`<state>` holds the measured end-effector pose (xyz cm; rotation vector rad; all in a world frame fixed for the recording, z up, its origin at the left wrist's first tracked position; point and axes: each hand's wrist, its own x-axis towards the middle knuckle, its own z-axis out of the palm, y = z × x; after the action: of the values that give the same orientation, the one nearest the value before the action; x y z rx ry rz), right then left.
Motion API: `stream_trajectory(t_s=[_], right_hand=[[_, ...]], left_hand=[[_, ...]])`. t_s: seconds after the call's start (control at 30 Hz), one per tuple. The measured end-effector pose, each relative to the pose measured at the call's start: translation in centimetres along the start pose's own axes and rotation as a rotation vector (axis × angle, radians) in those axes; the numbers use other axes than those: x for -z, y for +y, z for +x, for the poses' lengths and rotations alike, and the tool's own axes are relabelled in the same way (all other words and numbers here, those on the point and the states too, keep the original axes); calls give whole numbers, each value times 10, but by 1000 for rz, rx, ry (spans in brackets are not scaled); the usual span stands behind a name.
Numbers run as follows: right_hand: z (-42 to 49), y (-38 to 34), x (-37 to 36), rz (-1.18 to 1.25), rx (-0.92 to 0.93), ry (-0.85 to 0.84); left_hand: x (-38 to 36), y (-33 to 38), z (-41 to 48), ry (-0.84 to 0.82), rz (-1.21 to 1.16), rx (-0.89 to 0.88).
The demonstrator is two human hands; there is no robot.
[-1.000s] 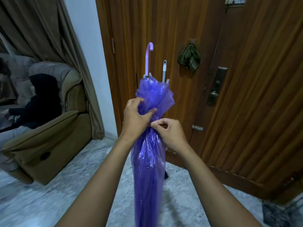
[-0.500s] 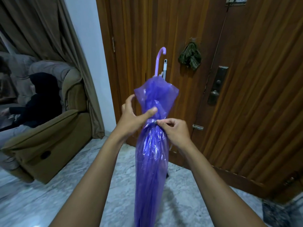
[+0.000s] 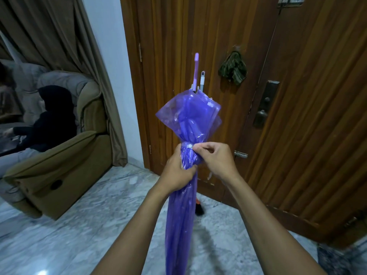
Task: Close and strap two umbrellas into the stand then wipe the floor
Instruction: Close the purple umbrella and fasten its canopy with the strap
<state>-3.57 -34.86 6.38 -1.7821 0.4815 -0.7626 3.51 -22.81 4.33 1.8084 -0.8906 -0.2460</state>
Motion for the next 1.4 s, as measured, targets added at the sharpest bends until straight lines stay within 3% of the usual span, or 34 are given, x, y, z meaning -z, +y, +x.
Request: stream_trajectory(t_s=[0.23,0.37,0.5,0.57,0.67,0.8,0.97,1.1,1.3,1.4], right_hand=[[3,3,35,147,-125,-153],[2,6,46,83,-92,-104],[-5,0,45,277,-170,-145],[-8,-6,44,315,-157,-140],[-9,-11,42,252,-119,-54],[-7,-14,40,20,-58,123],[-13,-16,31,-45,-52,212],[-14,-16,26,19,-64,146],[-8,-17,35,84,-49,-98],[-2,-14,38,72,-31,-99]], left_hand=[[3,7,-3,-78,-207,4],[0,17,-5,-134,-404,30],[0,23,-3,-255,-509,51],[2,25,-1,-292,-492,121],[6,26,4,-198,-163,156],[-1,31,1,12,-64,5],[-7,35,-2,-135,-39,-14],[-9,29,-5,-75,-17,-68],[1,21,-9,-49,-217,-49],[3,18,-8,-43,-302,-32]])
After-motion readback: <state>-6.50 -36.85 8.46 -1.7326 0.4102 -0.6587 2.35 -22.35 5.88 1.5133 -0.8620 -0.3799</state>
